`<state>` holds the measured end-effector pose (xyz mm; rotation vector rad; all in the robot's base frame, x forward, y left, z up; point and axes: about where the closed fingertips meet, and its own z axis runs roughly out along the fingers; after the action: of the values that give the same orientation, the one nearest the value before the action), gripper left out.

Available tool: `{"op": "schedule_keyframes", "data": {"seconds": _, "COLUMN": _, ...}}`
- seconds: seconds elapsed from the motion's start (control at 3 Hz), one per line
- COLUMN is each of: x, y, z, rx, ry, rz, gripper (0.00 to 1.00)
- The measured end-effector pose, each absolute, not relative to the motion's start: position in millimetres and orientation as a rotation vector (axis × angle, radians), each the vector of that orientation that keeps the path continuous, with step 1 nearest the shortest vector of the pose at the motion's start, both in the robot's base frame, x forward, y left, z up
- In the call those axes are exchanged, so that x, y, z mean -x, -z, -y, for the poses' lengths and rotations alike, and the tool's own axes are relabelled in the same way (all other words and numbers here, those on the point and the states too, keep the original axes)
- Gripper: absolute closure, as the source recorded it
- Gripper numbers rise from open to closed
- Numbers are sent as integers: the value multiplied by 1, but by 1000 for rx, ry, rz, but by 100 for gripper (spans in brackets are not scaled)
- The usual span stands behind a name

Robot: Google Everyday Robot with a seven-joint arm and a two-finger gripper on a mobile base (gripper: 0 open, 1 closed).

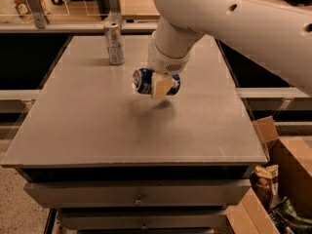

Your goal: Knock pepsi can over

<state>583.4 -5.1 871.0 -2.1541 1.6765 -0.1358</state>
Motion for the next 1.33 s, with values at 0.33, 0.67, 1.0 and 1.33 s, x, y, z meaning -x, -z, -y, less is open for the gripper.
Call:
{"op": "schedule_keyframes", "data": {"seconds": 0.33, "x": -577, "y": -856, "z": 32, "rx": 2326, "ry": 239, "rz": -1689, "gripper": 59}}
{"op": "schedule_keyframes", "data": {"seconds": 0.67, "x": -569, "y": -843, "z": 51, "rx": 2460, "ry": 283, "rz": -1712, "gripper": 36}}
{"op": "schedule_keyframes", "data": {"seconds": 1.0, "x": -561, "y": -836, "z": 61, "rx": 2553, "ry": 290, "rz": -1716, "gripper": 13}}
{"op": "schedule_keyframes", "data": {"seconds": 1.33, "x": -552, "y": -831, "z": 66, "rx": 2648, "ry": 251, "rz": -1690, "gripper": 0}}
